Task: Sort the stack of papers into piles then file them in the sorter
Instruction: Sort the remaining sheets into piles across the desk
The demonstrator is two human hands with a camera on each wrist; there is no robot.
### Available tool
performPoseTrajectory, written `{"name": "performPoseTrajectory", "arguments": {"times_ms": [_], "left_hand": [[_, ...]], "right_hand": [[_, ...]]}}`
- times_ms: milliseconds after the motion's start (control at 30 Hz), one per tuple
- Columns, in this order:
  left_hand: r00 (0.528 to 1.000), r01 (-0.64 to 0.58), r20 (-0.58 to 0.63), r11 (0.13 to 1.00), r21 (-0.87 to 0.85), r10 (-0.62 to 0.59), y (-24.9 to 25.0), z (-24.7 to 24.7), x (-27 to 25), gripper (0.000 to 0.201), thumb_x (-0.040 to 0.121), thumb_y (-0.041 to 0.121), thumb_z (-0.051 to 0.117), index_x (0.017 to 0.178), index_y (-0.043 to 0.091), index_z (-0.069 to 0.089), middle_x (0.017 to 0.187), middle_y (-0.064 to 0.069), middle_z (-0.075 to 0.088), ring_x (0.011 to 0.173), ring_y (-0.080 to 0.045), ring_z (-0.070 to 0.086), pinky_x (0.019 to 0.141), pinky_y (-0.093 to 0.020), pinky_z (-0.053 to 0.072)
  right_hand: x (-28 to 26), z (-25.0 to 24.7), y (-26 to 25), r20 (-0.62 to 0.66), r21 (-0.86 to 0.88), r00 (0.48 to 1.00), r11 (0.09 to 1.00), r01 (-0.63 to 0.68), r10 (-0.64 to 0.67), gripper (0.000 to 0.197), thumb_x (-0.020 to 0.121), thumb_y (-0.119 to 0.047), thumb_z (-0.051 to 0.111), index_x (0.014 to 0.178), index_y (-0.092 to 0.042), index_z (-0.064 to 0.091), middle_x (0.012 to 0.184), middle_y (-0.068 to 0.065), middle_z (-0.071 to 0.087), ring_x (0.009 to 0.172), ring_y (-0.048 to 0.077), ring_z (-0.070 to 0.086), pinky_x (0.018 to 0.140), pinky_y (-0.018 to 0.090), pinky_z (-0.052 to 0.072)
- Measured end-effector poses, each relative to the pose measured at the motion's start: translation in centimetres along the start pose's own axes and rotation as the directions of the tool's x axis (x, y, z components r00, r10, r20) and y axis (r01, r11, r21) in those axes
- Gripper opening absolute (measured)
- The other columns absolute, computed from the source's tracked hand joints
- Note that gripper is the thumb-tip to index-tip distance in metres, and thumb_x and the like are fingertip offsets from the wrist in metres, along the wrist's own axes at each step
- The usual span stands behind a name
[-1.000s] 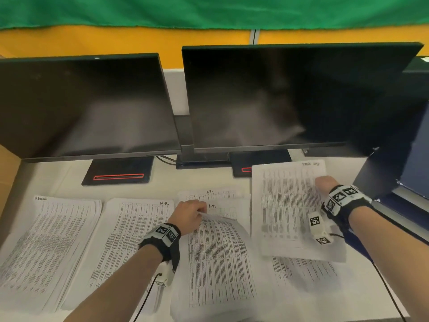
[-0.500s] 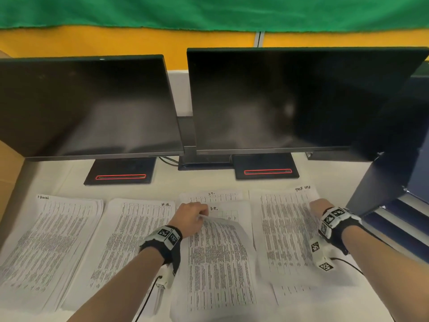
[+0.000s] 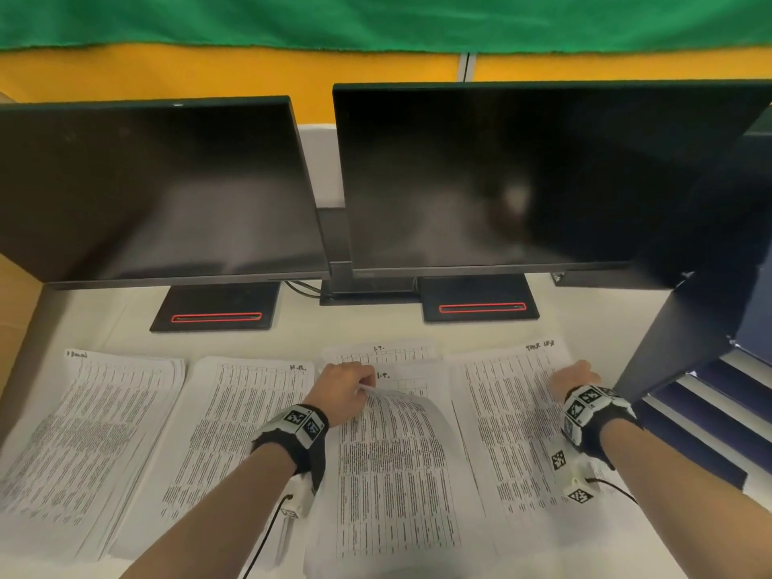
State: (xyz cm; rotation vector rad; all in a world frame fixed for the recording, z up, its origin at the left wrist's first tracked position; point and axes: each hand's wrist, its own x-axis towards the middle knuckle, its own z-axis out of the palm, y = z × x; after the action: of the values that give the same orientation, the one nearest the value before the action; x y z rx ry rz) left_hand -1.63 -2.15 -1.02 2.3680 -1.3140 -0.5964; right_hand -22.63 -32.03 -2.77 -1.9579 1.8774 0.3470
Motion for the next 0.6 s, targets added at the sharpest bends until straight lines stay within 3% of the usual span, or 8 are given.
{"name": "performPoseTrajectory", "arguments": {"times_ms": [67, 167, 233, 300, 400, 500, 600], "left_hand": [[1.000, -0.004, -0.009, 1.000, 0.012, 0.004, 0.1, 0.1, -0.1, 0.015, 0.082, 0.005, 0.052, 0.081, 0.017, 0.061, 0.082, 0.001, 0.066, 0.077, -0.016, 0.060, 0.077, -0.029, 0.052], [1.000, -0.001, -0.019, 1.000, 0.017, 0.002, 0.2, 0.2, -0.2, 0.015, 0.083, 0.005, 0.052, 0.081, 0.017, 0.061, 0.082, 0.001, 0.066, 0.077, -0.016, 0.060, 0.079, -0.029, 0.052], [1.000, -0.001, -0.025, 1.000, 0.023, 0.002, 0.3, 0.2, -0.2, 0.014, 0.083, 0.005, 0.052, 0.083, 0.016, 0.061, 0.083, 0.001, 0.066, 0.078, -0.016, 0.061, 0.080, -0.030, 0.052], [1.000, -0.004, -0.031, 1.000, 0.031, 0.005, 0.3, 0.3, -0.2, 0.014, 0.083, 0.005, 0.052, 0.084, 0.015, 0.062, 0.084, 0.000, 0.066, 0.078, -0.016, 0.061, 0.081, -0.031, 0.052], [0.999, -0.013, -0.047, 0.999, 0.045, 0.015, 0.4, 0.4, -0.3, 0.015, 0.084, 0.005, 0.050, 0.085, 0.013, 0.062, 0.083, -0.001, 0.066, 0.078, -0.018, 0.061, 0.080, -0.031, 0.052], [0.998, -0.022, -0.059, 0.998, 0.059, 0.026, 0.4, 0.5, -0.4, 0.015, 0.085, 0.005, 0.049, 0.086, 0.013, 0.062, 0.083, -0.002, 0.066, 0.077, -0.018, 0.060, 0.079, -0.030, 0.051], [0.996, -0.048, -0.076, 0.996, 0.075, 0.054, 0.2, 0.8, -0.3, 0.014, 0.086, 0.006, 0.050, 0.088, 0.013, 0.062, 0.081, -0.003, 0.065, 0.072, -0.018, 0.059, 0.074, -0.027, 0.049]], "right_hand": [[-2.4, -0.5, -0.2, -0.126, -0.062, 0.990, 0.996, 0.062, -0.069, 0.046, 0.089, -0.017, 0.048, 0.130, 0.000, 0.034, 0.126, 0.022, 0.042, 0.117, 0.038, 0.046, 0.097, 0.045, 0.042], [-4.4, -0.3, -2.0, -0.260, -0.038, 0.902, 0.937, 0.349, -0.346, 0.053, 0.085, -0.014, 0.055, 0.135, -0.010, 0.035, 0.125, 0.017, 0.043, 0.115, 0.033, 0.046, 0.095, 0.044, 0.043], [-5.4, 0.6, -4.0, -0.173, -0.010, 0.786, 0.799, 0.601, -0.593, 0.040, 0.088, -0.017, 0.054, 0.128, -0.015, 0.047, 0.123, 0.014, 0.048, 0.115, 0.031, 0.046, 0.096, 0.044, 0.042], [-6.7, 2.1, -5.8, -0.005, 0.013, 0.692, 0.692, 0.722, -0.722, 0.026, 0.089, -0.027, 0.054, 0.113, -0.021, 0.058, 0.115, 0.006, 0.053, 0.112, 0.025, 0.048, 0.096, 0.042, 0.041], [-8.3, 3.2, -7.6, 0.133, -0.035, 0.658, 0.660, 0.750, -0.741, 0.024, 0.084, -0.041, 0.059, 0.101, -0.024, 0.061, 0.104, 0.000, 0.055, 0.103, 0.019, 0.050, 0.093, 0.039, 0.041], [-8.8, 3.6, -8.6, 0.140, -0.014, 0.660, 0.665, 0.747, -0.738, 0.019, 0.080, -0.040, 0.064, 0.081, -0.023, 0.058, 0.090, -0.002, 0.059, 0.091, 0.019, 0.057, 0.090, 0.036, 0.043], [-9.1, 3.7, -8.6, 0.108, -0.003, 0.621, 0.624, 0.781, -0.776, 0.022, 0.080, -0.036, 0.065, 0.071, -0.020, 0.054, 0.080, -0.002, 0.059, 0.080, 0.020, 0.058, 0.081, 0.033, 0.042]]}}
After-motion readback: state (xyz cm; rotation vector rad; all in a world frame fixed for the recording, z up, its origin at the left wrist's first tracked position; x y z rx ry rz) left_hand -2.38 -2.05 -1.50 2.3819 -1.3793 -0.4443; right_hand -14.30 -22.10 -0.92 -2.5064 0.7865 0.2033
